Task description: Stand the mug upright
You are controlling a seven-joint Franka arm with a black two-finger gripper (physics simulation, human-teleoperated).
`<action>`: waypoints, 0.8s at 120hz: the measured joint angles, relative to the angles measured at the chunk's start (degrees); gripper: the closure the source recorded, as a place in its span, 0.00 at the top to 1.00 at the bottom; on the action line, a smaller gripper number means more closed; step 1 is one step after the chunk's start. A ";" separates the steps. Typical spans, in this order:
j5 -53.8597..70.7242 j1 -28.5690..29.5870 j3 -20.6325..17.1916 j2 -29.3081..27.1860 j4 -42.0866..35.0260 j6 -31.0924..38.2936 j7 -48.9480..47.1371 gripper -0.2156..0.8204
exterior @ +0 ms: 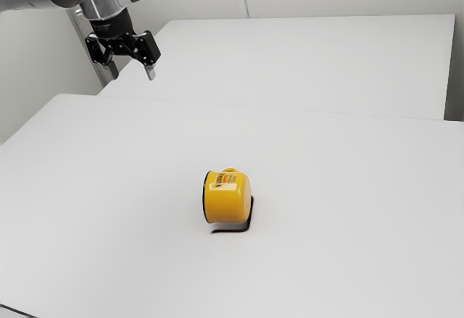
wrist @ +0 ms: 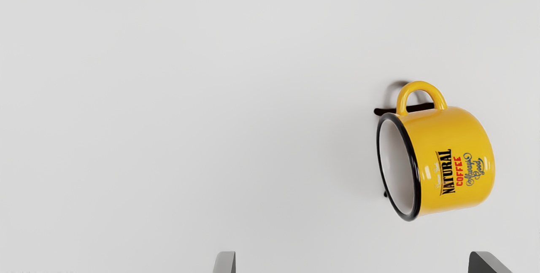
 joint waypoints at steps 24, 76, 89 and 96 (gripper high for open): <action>-0.18 -0.50 0.07 0.02 -0.42 0.05 -0.49 0.79; -7.77 -3.37 3.73 -10.46 -18.92 5.96 -1.20 0.79; -13.19 -3.41 5.49 -10.64 -23.28 7.07 -1.43 0.79; -15.74 -3.37 6.43 -10.42 -25.76 7.83 -1.48 0.79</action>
